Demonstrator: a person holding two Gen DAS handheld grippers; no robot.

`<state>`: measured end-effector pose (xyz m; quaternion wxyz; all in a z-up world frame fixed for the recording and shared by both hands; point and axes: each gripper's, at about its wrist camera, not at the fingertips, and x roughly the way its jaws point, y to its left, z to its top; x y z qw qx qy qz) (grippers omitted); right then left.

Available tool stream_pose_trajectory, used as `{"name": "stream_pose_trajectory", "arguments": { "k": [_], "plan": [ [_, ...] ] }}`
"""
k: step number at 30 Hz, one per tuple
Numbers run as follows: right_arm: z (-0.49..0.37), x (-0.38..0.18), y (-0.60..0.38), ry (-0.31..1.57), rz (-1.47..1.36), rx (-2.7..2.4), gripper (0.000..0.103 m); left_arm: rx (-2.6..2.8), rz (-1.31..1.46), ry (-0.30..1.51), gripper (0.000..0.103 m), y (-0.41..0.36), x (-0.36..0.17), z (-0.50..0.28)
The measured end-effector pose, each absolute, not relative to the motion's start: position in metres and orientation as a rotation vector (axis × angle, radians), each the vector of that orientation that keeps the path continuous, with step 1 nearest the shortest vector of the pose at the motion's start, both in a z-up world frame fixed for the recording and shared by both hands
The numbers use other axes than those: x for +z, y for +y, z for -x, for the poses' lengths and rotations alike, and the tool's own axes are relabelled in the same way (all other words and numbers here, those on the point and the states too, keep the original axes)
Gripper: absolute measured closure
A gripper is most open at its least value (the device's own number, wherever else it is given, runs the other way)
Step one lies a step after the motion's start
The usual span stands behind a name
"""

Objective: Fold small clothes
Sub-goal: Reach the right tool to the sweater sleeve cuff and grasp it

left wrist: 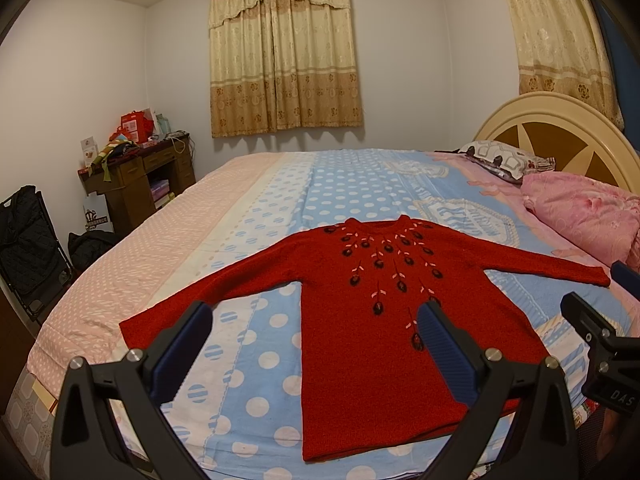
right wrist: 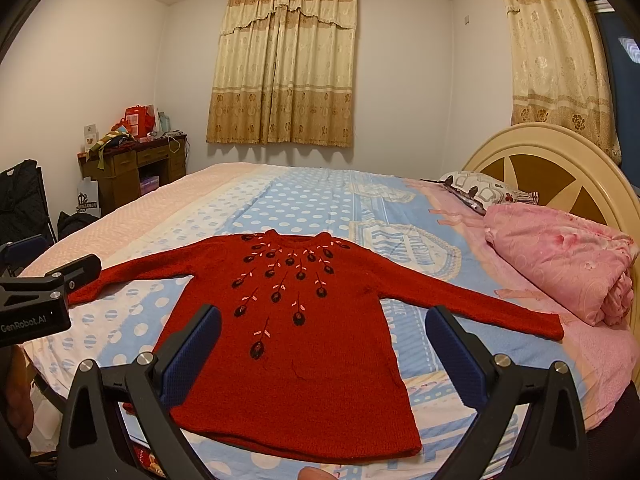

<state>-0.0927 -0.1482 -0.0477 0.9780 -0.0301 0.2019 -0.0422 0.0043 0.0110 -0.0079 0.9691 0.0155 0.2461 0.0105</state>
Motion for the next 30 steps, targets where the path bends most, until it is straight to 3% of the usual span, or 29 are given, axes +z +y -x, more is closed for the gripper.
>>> {"name": "stream_pose_trajectory", "arguments": {
  "k": [14,23,28,30],
  "plan": [
    [0.075,-0.071,-0.169,0.452,0.01,-0.031,0.001,0.059,-0.052,0.52,0.0,0.018,-0.031,-0.017],
    [0.043,-0.113,-0.276,0.547,-0.221,-0.184,0.002,0.061,-0.148,0.599,0.0,0.014,-0.069,-0.076],
    [0.032,-0.128,-0.351,0.605,-0.318,-0.321,0.025,0.028,-0.19,0.622,0.0,0.006,-0.089,-0.112],
    [0.03,-0.135,-0.383,0.643,-0.365,-0.37,0.027,0.027,-0.201,0.637,0.0,0.005,-0.097,-0.125]
  ]
}}
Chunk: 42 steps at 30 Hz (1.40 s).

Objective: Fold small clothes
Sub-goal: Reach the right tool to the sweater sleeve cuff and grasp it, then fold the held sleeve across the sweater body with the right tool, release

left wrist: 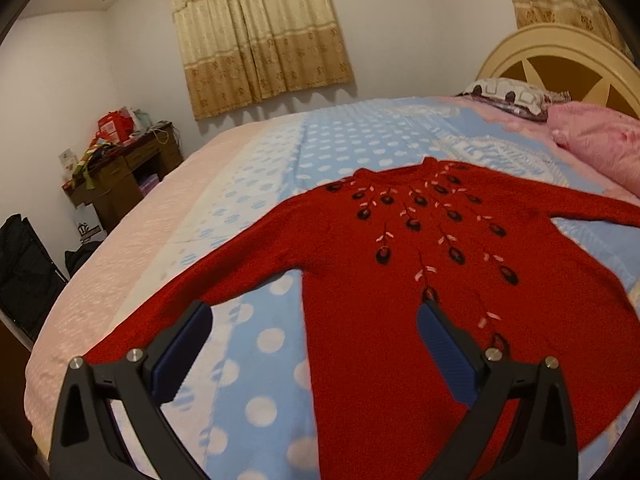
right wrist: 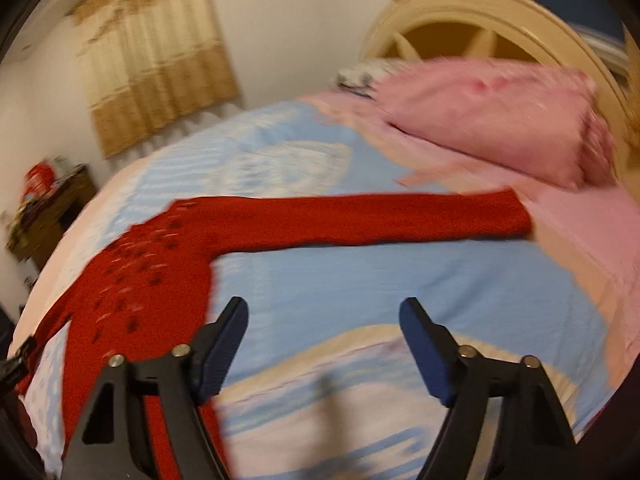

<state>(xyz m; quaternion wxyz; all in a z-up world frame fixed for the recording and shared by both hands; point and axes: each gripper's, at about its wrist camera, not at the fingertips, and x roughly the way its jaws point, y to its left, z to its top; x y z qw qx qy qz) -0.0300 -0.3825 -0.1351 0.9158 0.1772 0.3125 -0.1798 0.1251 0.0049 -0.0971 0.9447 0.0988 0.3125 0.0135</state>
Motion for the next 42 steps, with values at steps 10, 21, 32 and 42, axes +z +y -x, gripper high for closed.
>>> {"name": "stream_pose_trajectory", "arguments": {
  "k": [10,21,32,42],
  "plan": [
    [0.035,-0.135,-0.504,0.682,-0.48,-0.652,0.051,0.071,-0.198,0.685,0.0,0.027,-0.119,-0.167],
    [0.002,-0.153,-0.559,0.774,-0.586,-0.745,0.054,0.103,-0.111,0.722,0.0,0.055,-0.134,-0.184],
    [-0.029,-0.147,-0.553,0.795,-0.594,-0.685,0.094,0.103,-0.035,0.76,0.0,0.075,-0.149,-0.194],
    [-0.094,-0.087,-0.479,0.726,-0.426,-0.525,0.095,0.083,0.021,0.76,0.0,0.086,-0.158,-0.19]
  ]
}}
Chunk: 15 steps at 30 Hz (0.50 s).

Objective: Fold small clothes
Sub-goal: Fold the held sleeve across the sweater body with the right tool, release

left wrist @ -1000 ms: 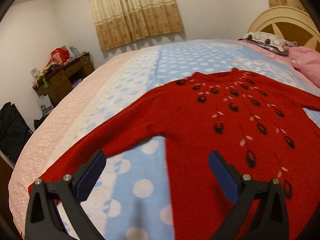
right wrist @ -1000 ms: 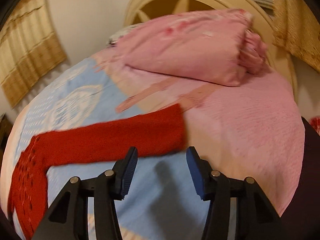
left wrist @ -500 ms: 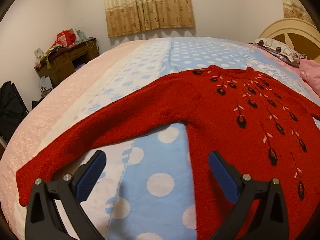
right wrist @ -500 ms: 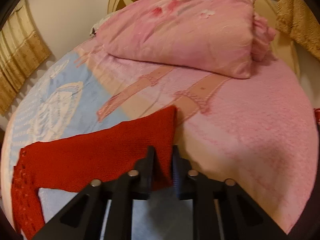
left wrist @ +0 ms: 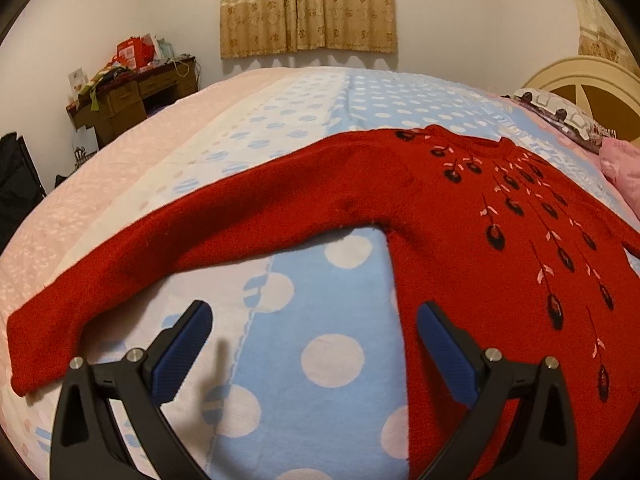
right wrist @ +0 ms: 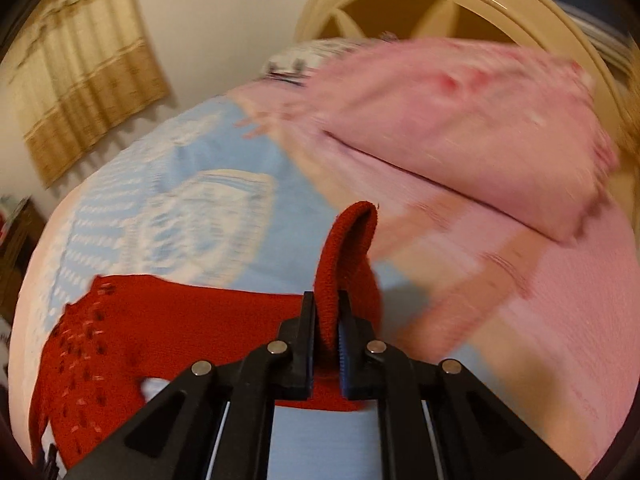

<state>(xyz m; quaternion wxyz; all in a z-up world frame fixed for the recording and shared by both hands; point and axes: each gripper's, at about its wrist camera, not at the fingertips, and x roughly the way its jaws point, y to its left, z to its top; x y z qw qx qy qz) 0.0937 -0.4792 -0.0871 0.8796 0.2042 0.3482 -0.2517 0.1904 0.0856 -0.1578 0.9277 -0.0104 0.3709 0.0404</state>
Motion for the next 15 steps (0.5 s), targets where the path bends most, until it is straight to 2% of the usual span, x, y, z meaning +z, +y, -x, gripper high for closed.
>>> {"name": "stream_pose_trajectory", "arguments": {
  "k": [7,15],
  "plan": [
    [-0.153,-0.05,-0.382,0.686,-0.293,-0.328,0.095,0.071,0.032,0.749,0.0,0.084,-0.159,-0.189],
    [-0.197,-0.043,-0.246,0.692,-0.124,-0.093,0.095,0.057,0.078,0.774,0.0,0.091,-0.165,-0.191]
  ]
}}
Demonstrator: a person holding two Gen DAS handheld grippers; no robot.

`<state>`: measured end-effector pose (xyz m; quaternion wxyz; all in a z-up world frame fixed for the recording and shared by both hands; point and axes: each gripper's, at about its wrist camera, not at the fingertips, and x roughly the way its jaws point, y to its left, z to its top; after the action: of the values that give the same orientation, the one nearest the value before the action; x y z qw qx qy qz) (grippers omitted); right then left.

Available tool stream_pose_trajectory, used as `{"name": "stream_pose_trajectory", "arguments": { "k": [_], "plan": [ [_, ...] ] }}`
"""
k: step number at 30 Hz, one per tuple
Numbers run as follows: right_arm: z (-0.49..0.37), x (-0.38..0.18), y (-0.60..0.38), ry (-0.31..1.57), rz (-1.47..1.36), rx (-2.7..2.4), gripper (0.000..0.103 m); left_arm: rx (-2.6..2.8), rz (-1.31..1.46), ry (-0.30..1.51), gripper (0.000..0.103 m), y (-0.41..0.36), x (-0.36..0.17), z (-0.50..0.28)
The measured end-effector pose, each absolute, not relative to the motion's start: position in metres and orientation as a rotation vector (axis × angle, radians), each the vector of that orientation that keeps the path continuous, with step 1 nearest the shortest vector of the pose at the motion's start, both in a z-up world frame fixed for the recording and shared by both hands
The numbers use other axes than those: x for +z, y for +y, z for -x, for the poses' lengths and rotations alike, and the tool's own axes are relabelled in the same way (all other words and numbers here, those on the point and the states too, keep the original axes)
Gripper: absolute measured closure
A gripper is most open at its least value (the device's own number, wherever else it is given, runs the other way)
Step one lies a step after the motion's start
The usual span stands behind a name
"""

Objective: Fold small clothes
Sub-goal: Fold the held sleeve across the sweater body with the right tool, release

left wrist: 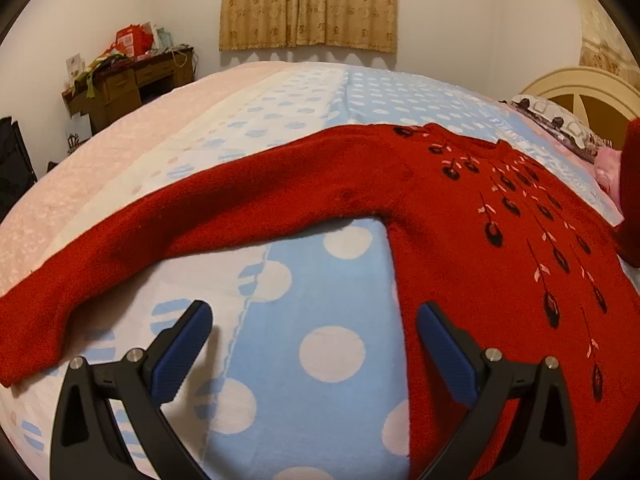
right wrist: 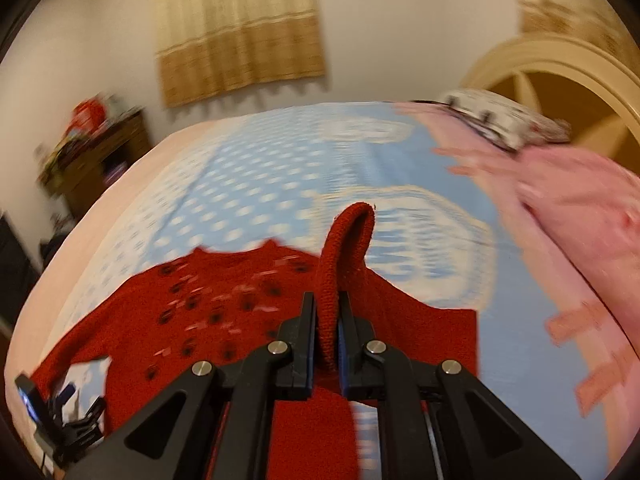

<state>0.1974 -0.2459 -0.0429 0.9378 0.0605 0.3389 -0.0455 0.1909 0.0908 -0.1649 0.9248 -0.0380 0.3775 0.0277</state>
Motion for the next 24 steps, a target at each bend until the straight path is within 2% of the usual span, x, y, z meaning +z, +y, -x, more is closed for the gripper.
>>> {"name": "stream_pose_trajectory", "arguments": {
  "k": [7,14,15,16,17,18,24],
  "plan": [
    [-0.215,-0.09,-0.132,0.753,0.027,0.078,0.095,0.051,0.122,0.775,0.0,0.096,-0.166,-0.19],
    [-0.226,-0.152,-0.094,0.844,0.03,0.2,0.092,0.014,0.065,0.73,0.0,0.089,-0.153,-0.18],
    [-0.225,-0.158,-0.093,0.853,0.023,0.215,0.089,0.002,0.052,0.728,0.0,0.088,-0.15,-0.179],
    [-0.222,-0.162,-0.094,0.855,0.027,0.227,0.074,-0.01,0.036,0.724,0.0,0.086,-0.148,-0.177],
    [-0.217,-0.163,-0.094,0.852,0.034,0.248,0.048,-0.022,0.01,0.716,0.0,0.083,-0.143,-0.175],
    [-0.212,-0.161,-0.097,0.852,0.034,0.267,0.039,-0.034,-0.011,0.709,0.0,0.08,-0.139,-0.173],
    [-0.165,-0.139,-0.169,0.736,-0.119,0.234,0.037,-0.155,-0.061,0.686,0.005,0.05,-0.101,-0.179]
  ]
}}
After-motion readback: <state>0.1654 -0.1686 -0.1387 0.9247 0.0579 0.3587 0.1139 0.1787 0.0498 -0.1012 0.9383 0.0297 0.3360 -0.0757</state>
